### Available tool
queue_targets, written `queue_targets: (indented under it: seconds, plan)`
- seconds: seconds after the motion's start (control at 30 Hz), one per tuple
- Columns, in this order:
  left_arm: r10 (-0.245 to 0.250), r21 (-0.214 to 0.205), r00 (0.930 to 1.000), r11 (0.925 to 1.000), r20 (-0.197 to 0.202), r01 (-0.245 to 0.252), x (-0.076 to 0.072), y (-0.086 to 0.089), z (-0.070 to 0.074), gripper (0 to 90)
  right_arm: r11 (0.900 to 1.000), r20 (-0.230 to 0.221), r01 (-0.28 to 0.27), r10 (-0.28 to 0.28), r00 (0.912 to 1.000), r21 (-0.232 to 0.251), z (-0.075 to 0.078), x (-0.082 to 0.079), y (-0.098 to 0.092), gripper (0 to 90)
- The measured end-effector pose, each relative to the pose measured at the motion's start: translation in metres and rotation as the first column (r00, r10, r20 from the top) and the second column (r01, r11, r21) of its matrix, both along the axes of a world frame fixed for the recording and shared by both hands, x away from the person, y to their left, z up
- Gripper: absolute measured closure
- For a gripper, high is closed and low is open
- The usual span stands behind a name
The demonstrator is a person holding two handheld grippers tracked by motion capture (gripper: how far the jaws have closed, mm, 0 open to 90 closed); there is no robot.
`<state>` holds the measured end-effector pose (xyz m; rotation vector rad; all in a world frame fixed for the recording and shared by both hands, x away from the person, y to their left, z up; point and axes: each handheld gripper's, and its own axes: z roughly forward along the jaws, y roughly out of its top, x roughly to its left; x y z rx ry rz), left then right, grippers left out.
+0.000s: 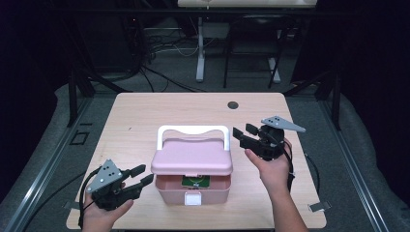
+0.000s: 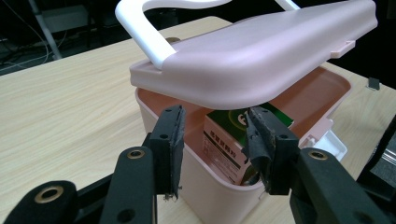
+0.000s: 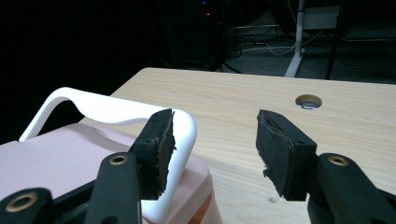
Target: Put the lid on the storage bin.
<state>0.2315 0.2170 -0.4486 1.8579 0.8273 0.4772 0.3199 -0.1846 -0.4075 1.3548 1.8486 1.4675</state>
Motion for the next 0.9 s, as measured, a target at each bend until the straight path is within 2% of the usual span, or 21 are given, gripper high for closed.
queue_targets:
  seconds: [0.23,0.7,0.9]
  plan:
    - [-0.005,-0.002,0.9998,1.0,-0.018,0.005,-0.003,0.001,-0.008,57.1,1.0,-0.002,-0.003,0.003,1.0,-0.002,-0.002,0.001,0.002,46.4]
    - [-0.005,-0.009,0.9999,0.9999,-0.01,0.005,-0.008,0.002,-0.02,60.5,1.0,-0.002,-0.005,0.005,1.0,-0.003,-0.002,0.0,0.002,46.4]
    - [-0.008,0.002,0.9998,1.0,-0.018,0.008,-0.009,0.0,-0.024,65.7,1.0,-0.003,-0.004,0.004,1.0,-0.004,-0.002,0.001,0.002,46.4]
